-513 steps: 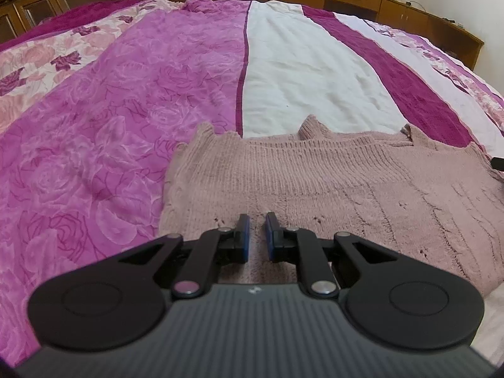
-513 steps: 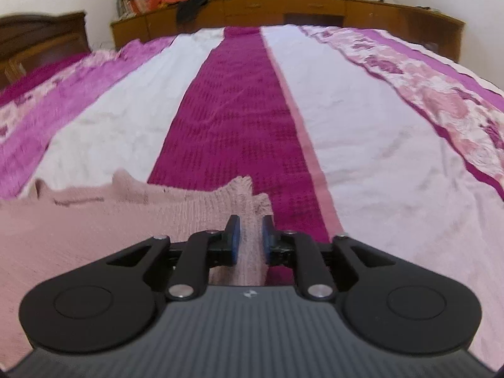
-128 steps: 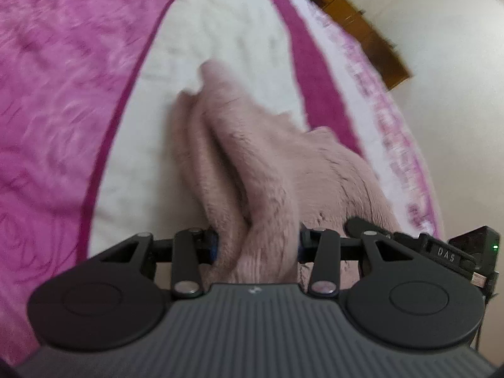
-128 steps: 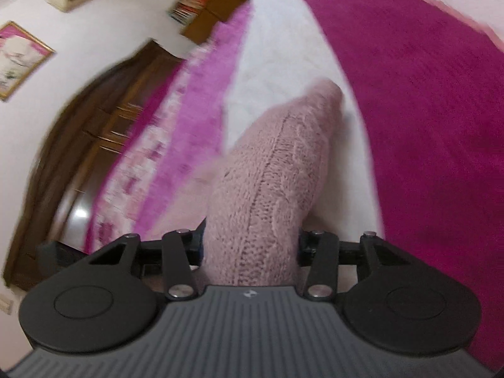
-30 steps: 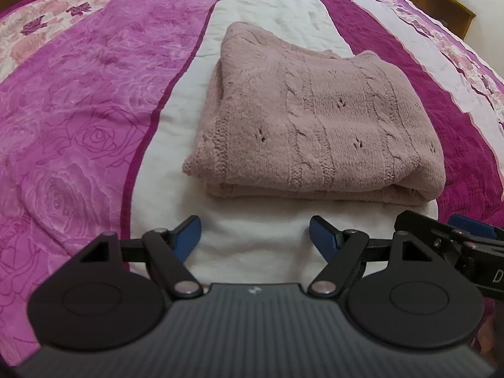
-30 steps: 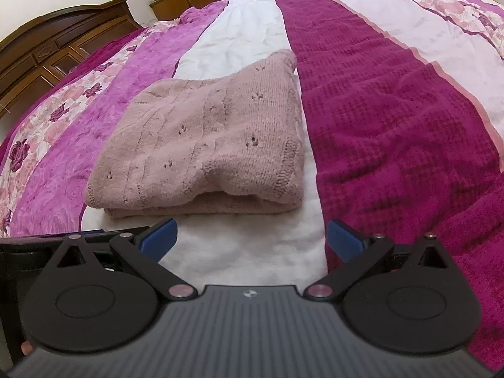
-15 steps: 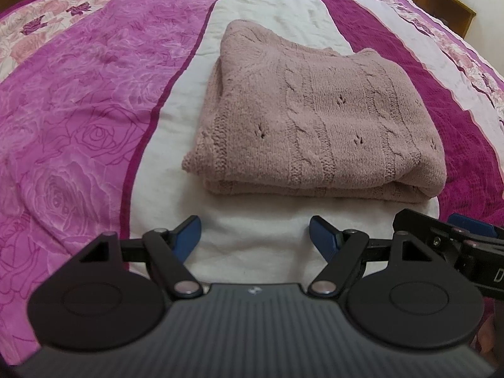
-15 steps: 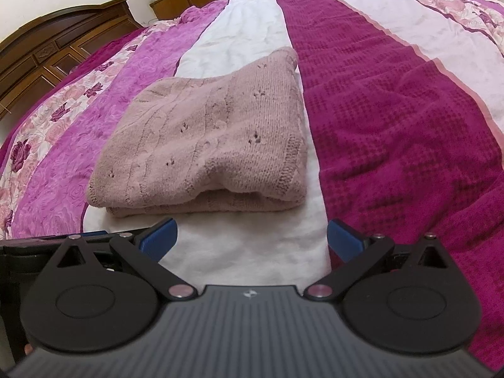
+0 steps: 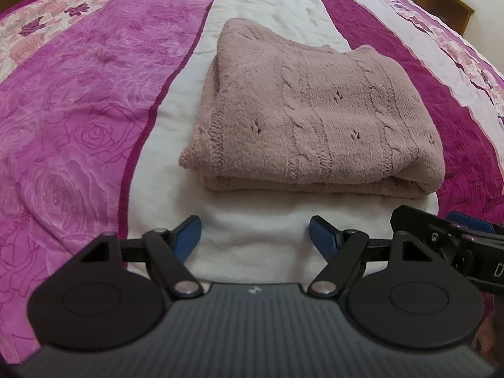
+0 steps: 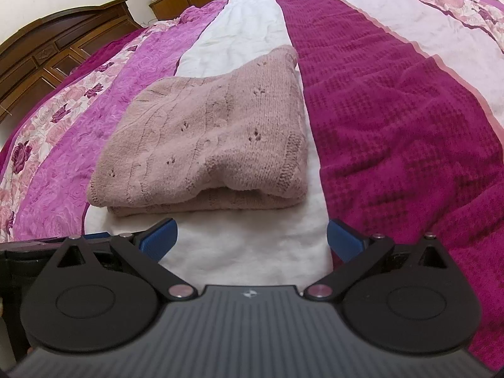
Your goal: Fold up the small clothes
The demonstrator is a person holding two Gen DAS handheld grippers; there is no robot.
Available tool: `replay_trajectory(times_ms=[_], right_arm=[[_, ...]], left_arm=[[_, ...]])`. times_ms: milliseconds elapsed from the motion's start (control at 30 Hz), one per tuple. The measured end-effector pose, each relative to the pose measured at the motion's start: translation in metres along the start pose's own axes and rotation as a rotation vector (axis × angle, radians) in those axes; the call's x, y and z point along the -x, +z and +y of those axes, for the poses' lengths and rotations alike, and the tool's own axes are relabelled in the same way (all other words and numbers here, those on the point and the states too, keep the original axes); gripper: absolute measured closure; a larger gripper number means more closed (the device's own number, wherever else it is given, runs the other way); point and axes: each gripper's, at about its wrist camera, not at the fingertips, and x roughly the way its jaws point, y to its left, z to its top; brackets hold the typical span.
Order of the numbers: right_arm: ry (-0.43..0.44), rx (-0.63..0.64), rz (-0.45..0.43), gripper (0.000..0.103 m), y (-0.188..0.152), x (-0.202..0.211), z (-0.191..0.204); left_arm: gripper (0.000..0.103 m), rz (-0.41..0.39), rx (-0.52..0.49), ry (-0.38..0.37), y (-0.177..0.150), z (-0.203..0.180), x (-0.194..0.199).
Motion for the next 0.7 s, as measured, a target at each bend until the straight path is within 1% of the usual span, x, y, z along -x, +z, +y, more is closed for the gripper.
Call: replay_trajectory(times_ms=[700], right_arm=[[0.002,-0.007,0.004,0.0,-0.0017,-0.0009,-0.0006]], left_arm=[[0.026,0.004,-0.001,0.003,-0.0022,-0.0013,-0.0011]])
